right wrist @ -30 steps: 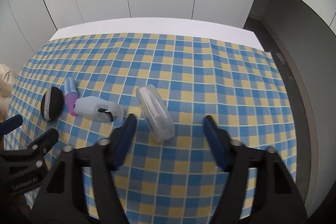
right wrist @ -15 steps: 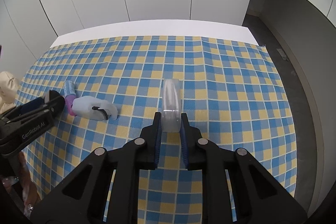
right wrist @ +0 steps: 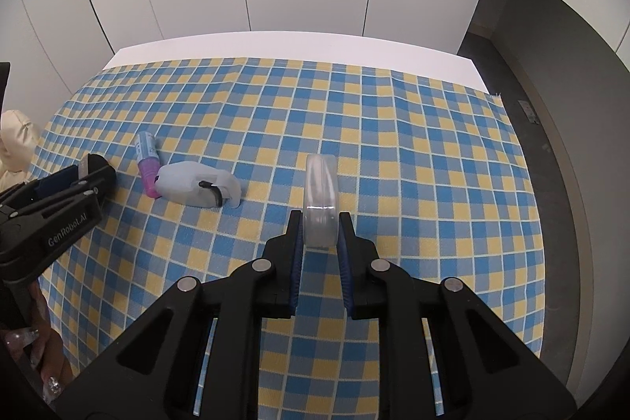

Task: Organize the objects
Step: 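Lift the black puff with the left tool while the right tool lifts the clear case, then carry the puff with the left tool while the right tool carries the case to the cardboard box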

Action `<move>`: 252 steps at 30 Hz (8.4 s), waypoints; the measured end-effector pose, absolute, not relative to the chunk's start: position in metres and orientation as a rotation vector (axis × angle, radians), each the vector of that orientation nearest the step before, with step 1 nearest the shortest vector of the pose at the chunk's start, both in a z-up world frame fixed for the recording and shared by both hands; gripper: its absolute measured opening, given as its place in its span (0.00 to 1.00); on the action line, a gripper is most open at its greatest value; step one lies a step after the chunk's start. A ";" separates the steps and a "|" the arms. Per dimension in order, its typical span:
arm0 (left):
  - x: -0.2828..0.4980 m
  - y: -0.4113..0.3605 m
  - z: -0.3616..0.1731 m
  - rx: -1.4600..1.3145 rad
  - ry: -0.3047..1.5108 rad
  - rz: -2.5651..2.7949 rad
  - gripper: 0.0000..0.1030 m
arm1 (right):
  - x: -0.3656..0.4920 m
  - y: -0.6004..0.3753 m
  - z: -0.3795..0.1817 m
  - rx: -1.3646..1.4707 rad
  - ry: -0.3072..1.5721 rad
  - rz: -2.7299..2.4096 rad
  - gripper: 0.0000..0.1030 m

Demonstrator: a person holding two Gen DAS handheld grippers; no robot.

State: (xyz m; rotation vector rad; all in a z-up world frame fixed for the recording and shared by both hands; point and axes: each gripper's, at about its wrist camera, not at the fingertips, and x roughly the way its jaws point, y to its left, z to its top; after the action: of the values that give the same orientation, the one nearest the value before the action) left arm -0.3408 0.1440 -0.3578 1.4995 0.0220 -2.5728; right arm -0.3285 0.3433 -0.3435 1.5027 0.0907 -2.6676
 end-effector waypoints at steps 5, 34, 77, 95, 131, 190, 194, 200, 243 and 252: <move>-0.334 0.144 -0.344 1.487 -0.001 -2.593 0.46 | -0.326 0.342 -0.338 1.503 0.097 -2.676 0.16; -0.299 0.120 -0.183 1.344 0.174 -2.663 0.46 | -0.262 0.361 -0.151 1.331 0.119 -2.798 0.16; -0.198 0.134 0.026 1.152 0.122 -2.836 0.46 | -0.190 0.317 0.037 1.107 0.150 -2.905 0.16; -0.121 0.137 0.024 1.102 0.051 -2.843 0.46 | -0.130 0.327 0.033 1.123 0.129 -2.945 0.16; 0.060 0.153 0.022 1.026 -0.054 -2.894 0.47 | 0.040 0.345 -0.024 1.251 0.054 -2.827 0.16; 0.133 0.114 -0.035 1.193 0.006 -2.796 0.47 | 0.118 0.302 -0.048 1.296 0.222 -2.679 0.16; 0.138 0.096 -0.036 1.180 0.031 -2.754 0.47 | 0.115 0.283 -0.050 1.281 0.252 -2.637 0.16; 0.149 0.068 -0.036 1.151 0.078 -2.685 0.47 | 0.114 0.249 -0.053 1.246 0.304 -2.564 0.16; 0.172 -0.024 -0.050 1.105 0.269 -2.433 0.47 | 0.115 0.117 -0.075 1.156 0.500 -2.249 0.16; 0.156 -0.034 -0.060 1.137 0.282 -2.405 0.47 | 0.104 0.113 -0.077 1.152 0.488 -2.252 0.16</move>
State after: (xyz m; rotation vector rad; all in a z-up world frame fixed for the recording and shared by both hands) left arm 0.1563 -0.0342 -0.0596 1.1369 0.2820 -2.4050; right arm 0.1042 0.1128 -0.0766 1.1521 0.4880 -2.2524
